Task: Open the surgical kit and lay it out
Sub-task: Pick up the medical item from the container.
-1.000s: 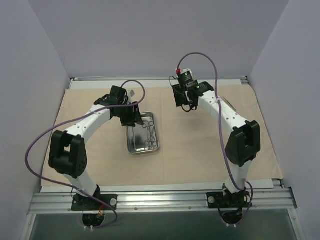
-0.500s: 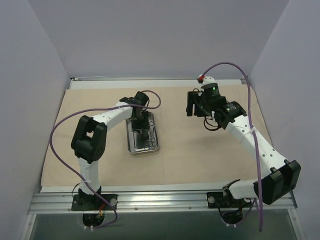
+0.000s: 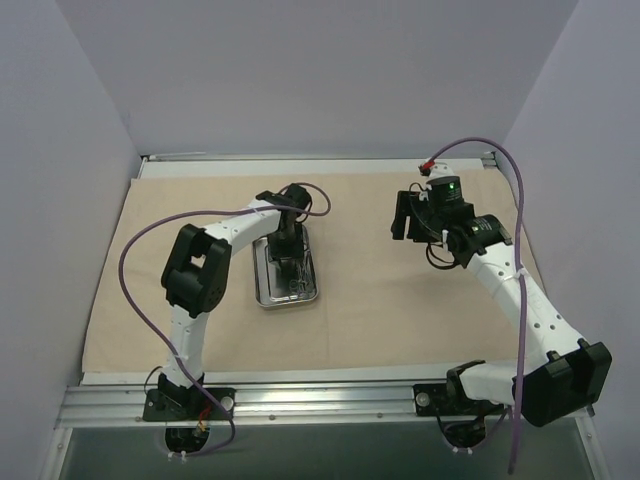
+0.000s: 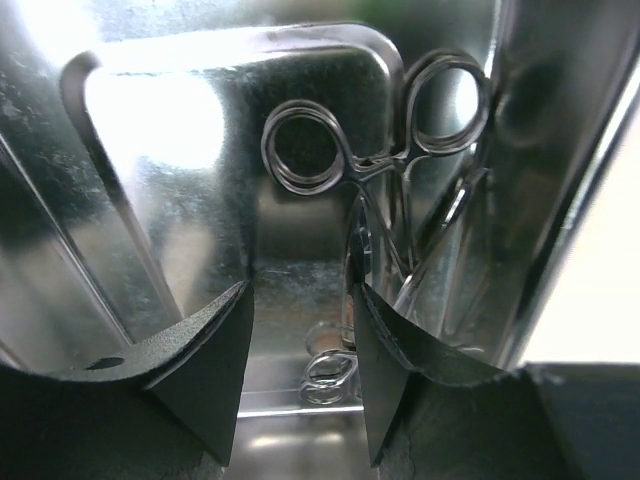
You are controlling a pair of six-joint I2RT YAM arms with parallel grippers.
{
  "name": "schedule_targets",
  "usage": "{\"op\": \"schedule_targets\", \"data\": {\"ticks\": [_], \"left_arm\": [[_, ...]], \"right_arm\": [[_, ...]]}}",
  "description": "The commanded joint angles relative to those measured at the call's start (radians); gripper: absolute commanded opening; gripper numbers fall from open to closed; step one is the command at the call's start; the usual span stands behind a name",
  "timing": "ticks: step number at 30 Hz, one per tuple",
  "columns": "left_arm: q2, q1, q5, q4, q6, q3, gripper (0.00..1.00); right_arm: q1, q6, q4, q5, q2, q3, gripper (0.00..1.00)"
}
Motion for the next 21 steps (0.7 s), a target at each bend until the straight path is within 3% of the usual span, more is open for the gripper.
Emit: {"op": "schedule_targets", "data": {"ticks": [1, 21], "left_arm": [[0.018, -0.020, -0.037, -0.043, -0.028, 0.043, 0.53], [-0.029, -0.024, -0.094, -0.088, -0.039, 0.077, 0.49]], "right_arm": [[-0.032, -0.022, -0.002, -0.023, -0.038, -0.009, 0.64], [-0.034, -0.032, -0.005, -0.036, -0.023, 0.011, 0.64]]}}
